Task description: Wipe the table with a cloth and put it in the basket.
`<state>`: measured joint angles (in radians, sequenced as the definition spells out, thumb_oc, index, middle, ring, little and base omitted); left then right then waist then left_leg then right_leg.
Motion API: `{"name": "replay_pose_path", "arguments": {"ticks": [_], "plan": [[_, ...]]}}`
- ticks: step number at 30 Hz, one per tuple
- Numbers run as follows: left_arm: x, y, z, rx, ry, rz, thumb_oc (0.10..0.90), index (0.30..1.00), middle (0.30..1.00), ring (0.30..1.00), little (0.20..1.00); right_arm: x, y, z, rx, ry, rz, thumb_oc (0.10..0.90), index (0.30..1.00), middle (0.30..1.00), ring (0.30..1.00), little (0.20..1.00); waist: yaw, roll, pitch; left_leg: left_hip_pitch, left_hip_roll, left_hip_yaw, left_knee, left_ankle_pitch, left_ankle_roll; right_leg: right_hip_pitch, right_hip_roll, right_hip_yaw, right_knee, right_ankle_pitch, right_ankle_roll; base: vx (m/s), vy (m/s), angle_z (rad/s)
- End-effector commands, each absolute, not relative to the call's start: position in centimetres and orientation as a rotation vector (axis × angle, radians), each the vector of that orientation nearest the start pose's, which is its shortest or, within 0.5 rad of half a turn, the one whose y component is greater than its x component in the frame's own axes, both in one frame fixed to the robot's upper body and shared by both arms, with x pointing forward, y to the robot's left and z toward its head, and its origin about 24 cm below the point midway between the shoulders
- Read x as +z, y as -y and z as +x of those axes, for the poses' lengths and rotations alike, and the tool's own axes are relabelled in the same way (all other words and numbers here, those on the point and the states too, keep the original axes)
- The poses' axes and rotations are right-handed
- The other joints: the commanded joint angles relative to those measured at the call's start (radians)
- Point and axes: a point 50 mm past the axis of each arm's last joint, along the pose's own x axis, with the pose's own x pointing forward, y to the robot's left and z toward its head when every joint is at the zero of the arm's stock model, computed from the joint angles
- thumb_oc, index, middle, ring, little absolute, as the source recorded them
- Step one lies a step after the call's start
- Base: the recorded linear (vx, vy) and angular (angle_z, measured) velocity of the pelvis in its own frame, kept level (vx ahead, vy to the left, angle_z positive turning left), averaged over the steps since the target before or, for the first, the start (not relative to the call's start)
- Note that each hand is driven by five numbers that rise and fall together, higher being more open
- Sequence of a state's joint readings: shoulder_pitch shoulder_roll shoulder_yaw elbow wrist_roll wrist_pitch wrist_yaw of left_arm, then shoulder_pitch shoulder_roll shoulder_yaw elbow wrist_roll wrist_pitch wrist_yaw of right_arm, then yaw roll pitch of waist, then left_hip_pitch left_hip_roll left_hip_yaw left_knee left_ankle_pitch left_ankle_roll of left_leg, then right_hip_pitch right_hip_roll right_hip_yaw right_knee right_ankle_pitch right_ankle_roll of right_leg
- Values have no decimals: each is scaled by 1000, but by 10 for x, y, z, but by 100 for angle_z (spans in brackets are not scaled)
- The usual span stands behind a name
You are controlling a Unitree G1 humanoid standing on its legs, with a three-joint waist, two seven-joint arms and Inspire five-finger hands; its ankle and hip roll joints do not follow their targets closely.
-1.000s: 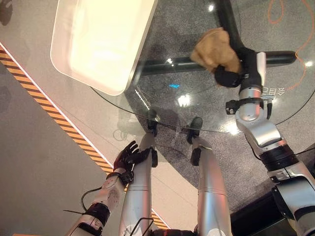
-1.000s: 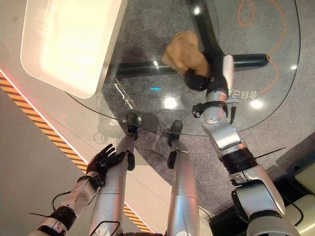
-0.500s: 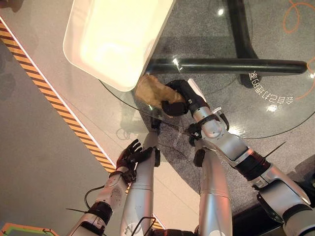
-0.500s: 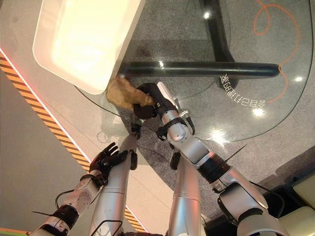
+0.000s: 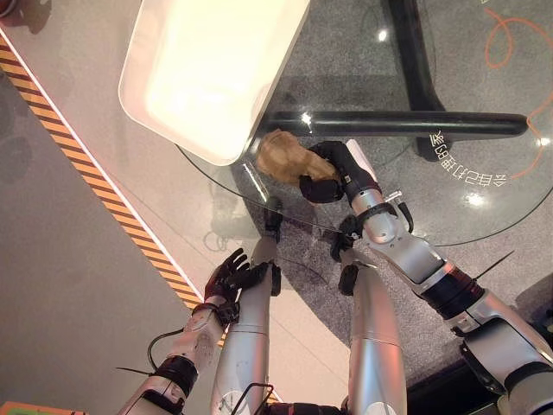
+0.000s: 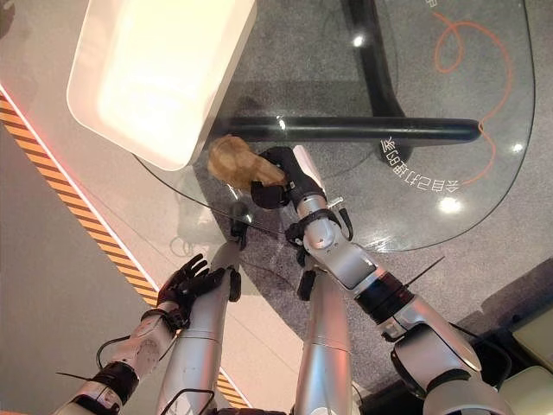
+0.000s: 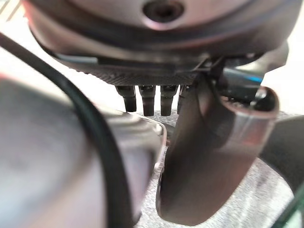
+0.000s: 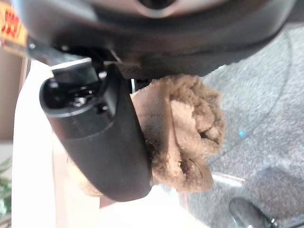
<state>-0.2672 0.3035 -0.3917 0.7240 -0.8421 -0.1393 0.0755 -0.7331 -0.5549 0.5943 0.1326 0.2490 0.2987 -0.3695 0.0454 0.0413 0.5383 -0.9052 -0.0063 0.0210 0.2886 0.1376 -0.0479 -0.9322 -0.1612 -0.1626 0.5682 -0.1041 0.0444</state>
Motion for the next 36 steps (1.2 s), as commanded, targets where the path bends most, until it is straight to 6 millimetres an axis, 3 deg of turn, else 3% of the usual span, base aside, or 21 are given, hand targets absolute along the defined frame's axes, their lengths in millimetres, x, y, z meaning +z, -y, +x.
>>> {"name": "replay_pose_path", "arguments": {"ticks": [1,11,12,20,28,34,36], "plan": [[-55,-166,248,21,-429,-367,800,900,900,900,900,202,108,331,149,415,-451,100,300,300,300,200,-8,20,-18,52,-35,95,117,-205,21,33,46,-32,-198,121,48,-41,-6,0],[-37,-170,249,-5,-351,-408,800,900,900,900,900,189,131,326,106,403,-440,100,300,300,300,200,-5,20,-18,160,-35,91,52,-184,22,138,47,-54,-212,105,46,-61,-27,2],[-32,-171,253,-11,-331,-406,800,900,900,900,900,194,132,326,102,420,-443,100,300,300,300,200,-7,18,-18,137,-37,96,43,-153,28,118,44,-62,-226,134,37,-112,-37,5],[1,-171,251,-161,-214,-338,800,900,900,900,900,186,157,315,41,429,-439,100,300,300,300,200,-7,10,-18,216,-30,98,28,-162,35,200,49,-73,-225,116,36,-24,-17,1],[38,-164,240,-292,-64,-566,800,900,900,900,900,193,176,287,8,526,-349,100,300,300,300,200,-21,-4,-18,229,-27,106,36,-174,46,220,55,-70,-227,113,35,0,0,0],[72,-162,232,-454,172,-805,800,900,900,900,900,198,177,268,32,617,-353,100,300,300,300,200,-35,-25,-18,232,-26,119,34,-181,55,223,65,-58,-235,120,35,0,-2,-1],[73,-162,231,-472,186,-828,800,900,900,900,900,198,177,266,37,627,-352,100,300,300,300,200,-37,-28,-18,233,-24,121,35,-183,55,225,66,-57,-236,120,36,0,-8,-4]]}}
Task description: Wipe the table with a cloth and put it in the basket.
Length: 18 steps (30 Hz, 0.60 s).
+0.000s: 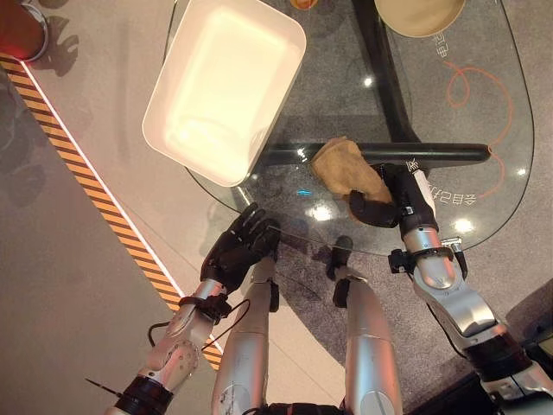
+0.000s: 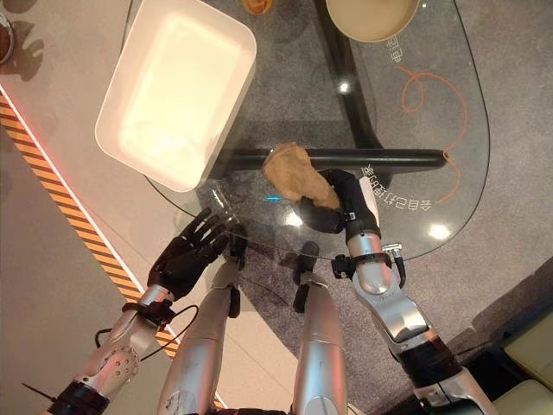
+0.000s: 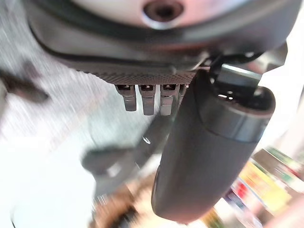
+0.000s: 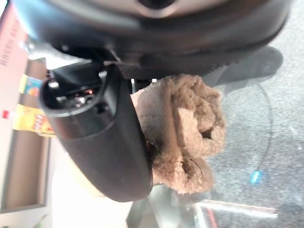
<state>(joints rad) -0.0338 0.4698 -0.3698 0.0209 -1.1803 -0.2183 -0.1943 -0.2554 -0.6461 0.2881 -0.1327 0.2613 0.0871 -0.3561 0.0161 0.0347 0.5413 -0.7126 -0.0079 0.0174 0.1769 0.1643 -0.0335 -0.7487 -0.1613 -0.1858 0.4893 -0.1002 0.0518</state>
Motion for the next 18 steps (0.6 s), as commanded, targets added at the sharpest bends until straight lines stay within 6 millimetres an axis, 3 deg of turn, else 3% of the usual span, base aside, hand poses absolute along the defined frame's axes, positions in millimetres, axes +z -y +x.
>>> {"name": "replay_pose_path", "arguments": {"ticks": [1,7,18], "plan": [[77,-162,229,-513,209,-869,800,900,900,900,900,201,178,262,55,645,-348,100,300,300,300,200,-11,-28,-21,41,-22,128,148,-212,42,44,68,-33,-161,119,30,1,-12,-4],[90,-161,230,-569,293,-1003,800,900,900,900,900,210,163,247,247,732,-301,100,300,300,300,200,-23,-47,-21,39,-18,137,156,-217,44,50,75,-23,-169,121,33,1,-2,-1],[102,-150,245,-550,248,-1106,800,900,900,900,900,217,130,238,509,784,-280,100,300,300,300,200,-22,-64,-21,19,-22,134,179,-220,41,48,70,-25,-171,125,38,7,-21,-1]]}}
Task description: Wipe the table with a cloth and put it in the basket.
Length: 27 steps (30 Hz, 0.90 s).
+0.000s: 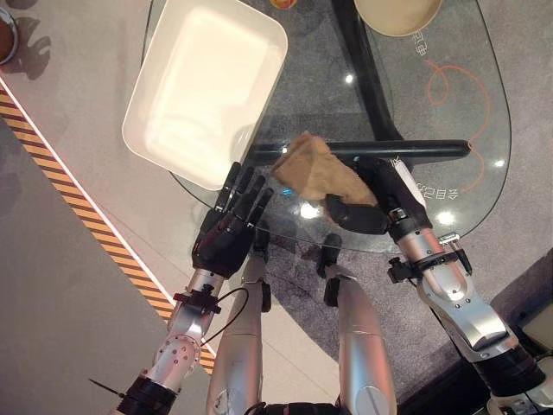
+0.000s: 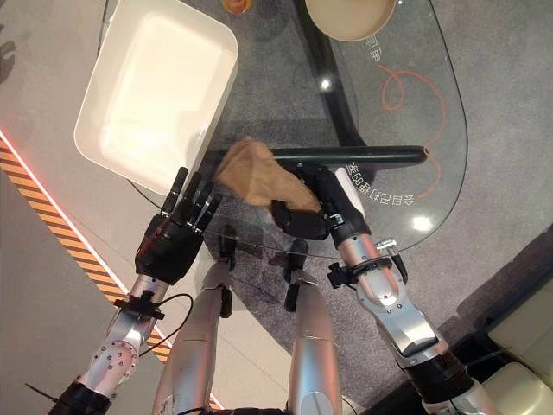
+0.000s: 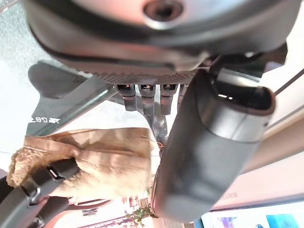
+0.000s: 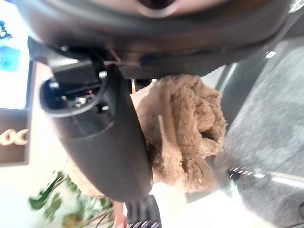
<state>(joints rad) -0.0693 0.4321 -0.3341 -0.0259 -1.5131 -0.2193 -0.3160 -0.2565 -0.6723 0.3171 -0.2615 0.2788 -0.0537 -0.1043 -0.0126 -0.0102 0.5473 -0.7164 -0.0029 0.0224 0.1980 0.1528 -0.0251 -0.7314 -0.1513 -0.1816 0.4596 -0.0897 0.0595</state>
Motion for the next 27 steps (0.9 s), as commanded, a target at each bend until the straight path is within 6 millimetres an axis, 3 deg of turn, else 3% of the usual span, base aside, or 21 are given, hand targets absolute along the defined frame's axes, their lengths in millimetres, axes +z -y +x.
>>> {"name": "replay_pose_path", "arguments": {"ticks": [1,7,14,27], "plan": [[102,-149,246,-549,241,-1100,800,900,900,900,900,217,129,238,518,788,-277,100,300,300,300,200,7,-19,-27,22,-28,128,158,-208,32,30,60,-29,-142,115,31,0,0,0],[98,-135,249,-552,107,-1037,800,900,900,900,900,228,111,232,587,861,-247,100,300,300,300,200,13,-10,-27,6,-39,122,165,-204,31,19,58,-26,-146,118,31,0,0,0],[93,-127,245,-598,44,-983,800,900,900,900,900,222,109,239,521,825,-283,100,300,300,300,200,15,9,-27,3,-41,131,163,-205,31,10,52,-23,-149,115,29,7,49,-1],[106,-123,241,-709,122,-891,800,900,900,900,900,200,109,248,453,694,-440,100,300,300,300,200,10,20,-27,3,-45,141,150,-197,31,2,52,-16,-155,119,31,6,27,-2]]}}
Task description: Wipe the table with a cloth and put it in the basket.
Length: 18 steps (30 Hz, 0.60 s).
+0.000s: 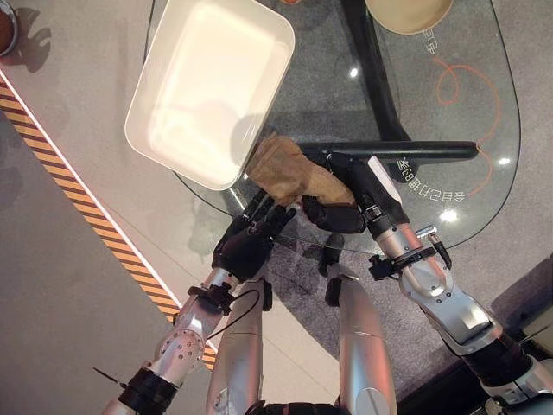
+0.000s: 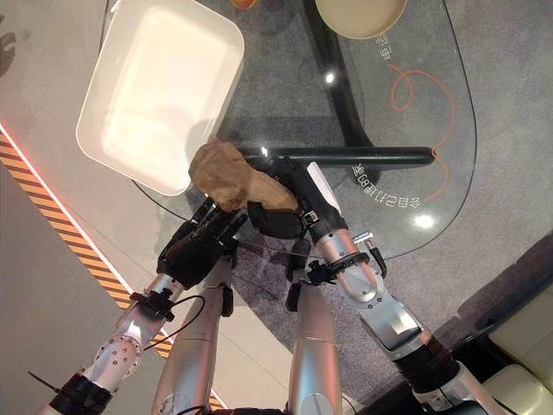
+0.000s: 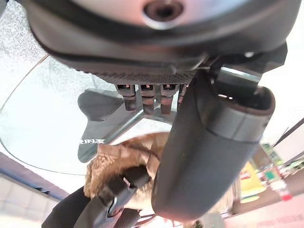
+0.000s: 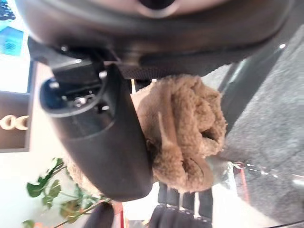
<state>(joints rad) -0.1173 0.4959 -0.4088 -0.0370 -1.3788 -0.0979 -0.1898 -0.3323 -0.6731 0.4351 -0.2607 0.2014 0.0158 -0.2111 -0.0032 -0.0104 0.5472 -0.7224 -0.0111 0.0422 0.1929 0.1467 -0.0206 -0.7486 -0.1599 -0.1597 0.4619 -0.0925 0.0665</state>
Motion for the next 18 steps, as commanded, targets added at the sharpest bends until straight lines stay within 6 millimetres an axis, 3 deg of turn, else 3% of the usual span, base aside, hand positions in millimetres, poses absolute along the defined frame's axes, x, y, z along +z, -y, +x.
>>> {"name": "replay_pose_path", "arguments": {"ticks": [1,13,18], "plan": [[110,-121,240,-725,138,-895,800,900,900,900,900,199,107,249,459,680,-456,100,300,300,300,200,1,20,-27,9,-38,122,153,-190,28,19,61,-39,-158,122,24,0,0,0],[117,-122,239,-724,191,-938,800,900,900,900,900,199,123,255,263,684,-393,100,300,300,300,200,1,15,-27,23,-37,121,131,-183,30,24,69,-35,-160,125,27,0,0,0],[116,-125,237,-735,205,-974,800,900,900,900,900,197,127,254,266,668,-384,100,300,300,300,200,-1,15,-27,29,-36,119,125,-184,31,28,70,-32,-162,124,27,0,0,0]]}}
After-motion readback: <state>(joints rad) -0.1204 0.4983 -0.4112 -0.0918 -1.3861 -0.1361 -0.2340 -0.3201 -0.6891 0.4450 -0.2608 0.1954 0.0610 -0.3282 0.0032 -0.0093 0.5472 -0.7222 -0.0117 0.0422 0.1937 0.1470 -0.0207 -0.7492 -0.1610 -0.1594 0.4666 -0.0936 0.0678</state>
